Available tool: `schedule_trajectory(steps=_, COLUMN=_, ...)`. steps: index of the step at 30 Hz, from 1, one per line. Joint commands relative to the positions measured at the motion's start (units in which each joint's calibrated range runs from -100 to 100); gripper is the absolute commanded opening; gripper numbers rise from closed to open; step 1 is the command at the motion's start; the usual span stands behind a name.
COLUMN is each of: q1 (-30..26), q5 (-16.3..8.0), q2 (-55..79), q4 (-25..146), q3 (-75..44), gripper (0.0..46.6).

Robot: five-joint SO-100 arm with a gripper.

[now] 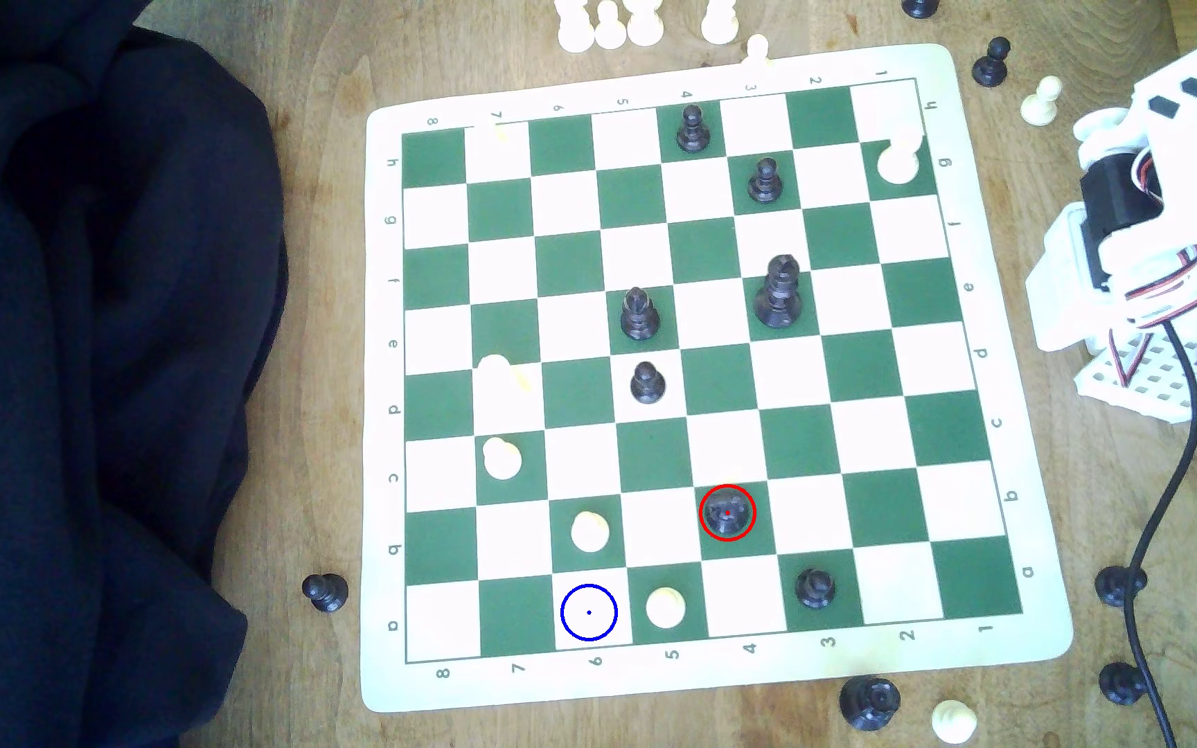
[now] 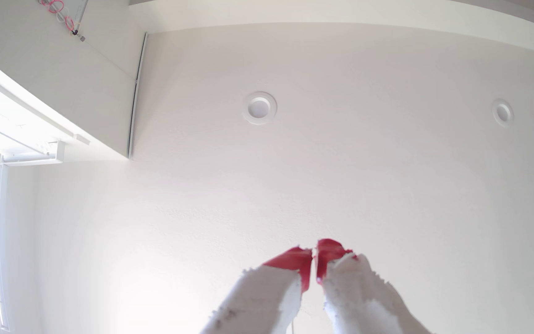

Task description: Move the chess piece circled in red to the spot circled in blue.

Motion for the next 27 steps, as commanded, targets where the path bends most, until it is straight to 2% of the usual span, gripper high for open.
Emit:
schedule_trajectory(steps=1, q1=-0.40, q5=0.10, q2=0.05, q4=-1.82, q3=1.08, gripper=0.2)
schedule_trajectory(steps=9, q1=-0.48, q5=0.10, q2=0.05, q4=1.53, q3=1.08, gripper=0.2)
schedule_trajectory(steps=14, q1=1.32, q5=0.10, q2=0.05, q4=21.44, q3=1.08, gripper=0.2)
schedule_trajectory(steps=22, q1=1.71, q5=-0.20, q2=0.05, q4=38.63, q3=1.08, gripper=0.2)
schedule_trajectory(steps=23, q1=0.93, q5=-1.61, q2=0.05, q4=41.09, q3=1.08, gripper=0.2)
schedule_trajectory(steps=25, q1=0.77, q5=-1.86, q2=0.05, q4=45.68, q3=1.08, gripper=0.2)
schedule_trajectory(steps=27, q1=0.69, q5=-1.86, q2=0.05, q4=49.45, q3=1.08, gripper=2.9)
